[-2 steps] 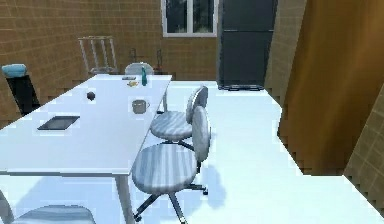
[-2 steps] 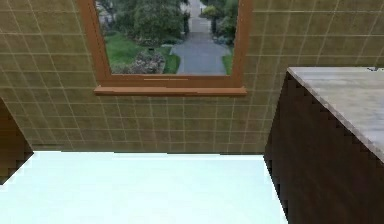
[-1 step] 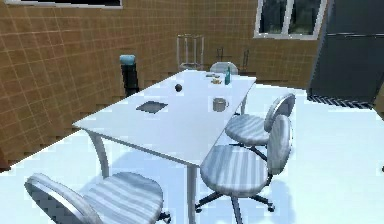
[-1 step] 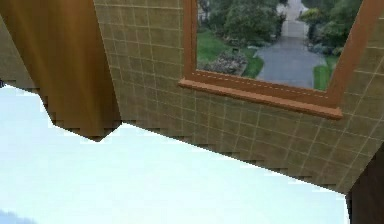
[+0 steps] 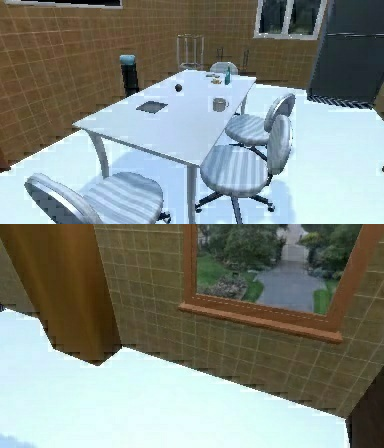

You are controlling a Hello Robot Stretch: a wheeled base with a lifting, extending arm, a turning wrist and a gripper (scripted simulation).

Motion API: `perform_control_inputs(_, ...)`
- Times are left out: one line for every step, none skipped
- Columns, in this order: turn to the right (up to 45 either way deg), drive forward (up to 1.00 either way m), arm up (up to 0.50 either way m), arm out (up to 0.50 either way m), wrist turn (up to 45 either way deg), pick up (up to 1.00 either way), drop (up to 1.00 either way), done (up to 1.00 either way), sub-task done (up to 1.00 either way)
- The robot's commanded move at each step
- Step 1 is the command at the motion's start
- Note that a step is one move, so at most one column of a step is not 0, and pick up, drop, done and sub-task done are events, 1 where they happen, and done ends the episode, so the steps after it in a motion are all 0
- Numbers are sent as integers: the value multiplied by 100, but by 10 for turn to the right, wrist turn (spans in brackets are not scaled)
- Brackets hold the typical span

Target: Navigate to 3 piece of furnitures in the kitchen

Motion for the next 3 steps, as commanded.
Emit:
perform_control_inputs(240, 0, 0, 0, 0, 0, 0, 0, 0)
perform_control_inputs(0, 15, 0, 0, 0, 0, 0, 0, 0)
perform_control_inputs(-90, 0, 0, 0, 0, 0, 0, 0, 0)
